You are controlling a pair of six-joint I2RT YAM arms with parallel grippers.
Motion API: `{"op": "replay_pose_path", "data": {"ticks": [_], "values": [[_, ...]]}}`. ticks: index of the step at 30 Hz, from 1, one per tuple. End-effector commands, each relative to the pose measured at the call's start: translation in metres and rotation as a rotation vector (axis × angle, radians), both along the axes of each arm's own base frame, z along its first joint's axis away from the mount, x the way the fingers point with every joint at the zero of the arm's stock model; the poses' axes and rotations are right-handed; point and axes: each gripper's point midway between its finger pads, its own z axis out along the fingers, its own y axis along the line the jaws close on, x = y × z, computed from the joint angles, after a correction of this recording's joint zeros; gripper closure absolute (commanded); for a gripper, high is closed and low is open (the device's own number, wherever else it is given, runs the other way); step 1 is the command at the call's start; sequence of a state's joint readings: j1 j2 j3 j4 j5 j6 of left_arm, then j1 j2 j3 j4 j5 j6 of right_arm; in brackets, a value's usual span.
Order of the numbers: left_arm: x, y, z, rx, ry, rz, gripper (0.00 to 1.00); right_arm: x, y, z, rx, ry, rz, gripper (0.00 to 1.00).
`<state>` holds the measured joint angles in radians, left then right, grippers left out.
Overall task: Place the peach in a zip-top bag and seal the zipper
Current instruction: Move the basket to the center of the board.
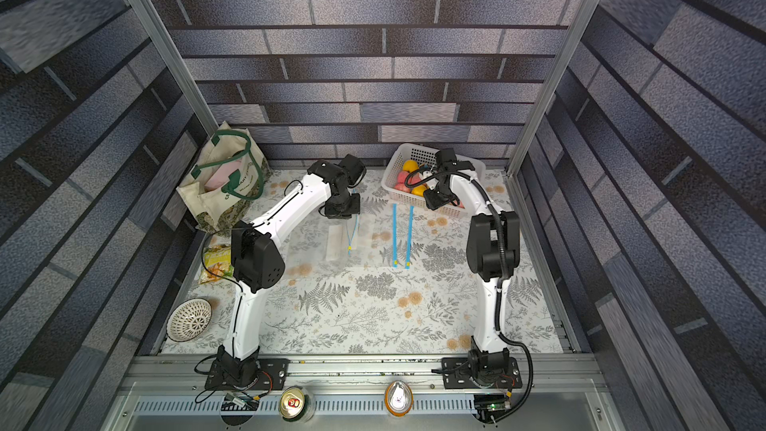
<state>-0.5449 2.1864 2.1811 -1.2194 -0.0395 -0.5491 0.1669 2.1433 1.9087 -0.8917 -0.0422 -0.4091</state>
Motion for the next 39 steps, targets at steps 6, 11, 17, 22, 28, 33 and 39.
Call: {"op": "replay_pose_path", "data": {"ticks": [6, 11, 17, 22, 28, 33, 39], "values": [[-0.007, 0.014, 0.026, -0.011, -0.037, -0.002, 1.0, -0.021, -0.003, -0.011, 0.025, 0.092, -0.08, 0.73], [-0.009, 0.007, 0.027, -0.022, -0.043, -0.027, 1.0, -0.057, -0.005, 0.007, 0.087, 0.079, -0.175, 0.79], [-0.02, -0.02, 0.027, -0.038, -0.037, -0.083, 1.0, -0.106, 0.001, -0.007, 0.192, 0.148, -0.331, 0.85], [-0.027, -0.038, 0.023, -0.049, -0.025, -0.115, 1.0, -0.151, 0.013, -0.01, 0.258, 0.165, -0.418, 0.85], [-0.034, -0.063, 0.015, -0.081, -0.003, -0.137, 1.0, -0.18, 0.049, -0.009, 0.409, 0.173, -0.404, 0.79], [-0.036, -0.076, 0.005, -0.07, 0.016, -0.152, 1.0, -0.176, 0.06, 0.011, 0.462, 0.172, -0.392, 0.61], [-0.036, -0.091, -0.006, -0.124, 0.047, -0.172, 1.0, -0.172, 0.057, 0.069, 0.514, 0.068, -0.383, 0.44]]}}
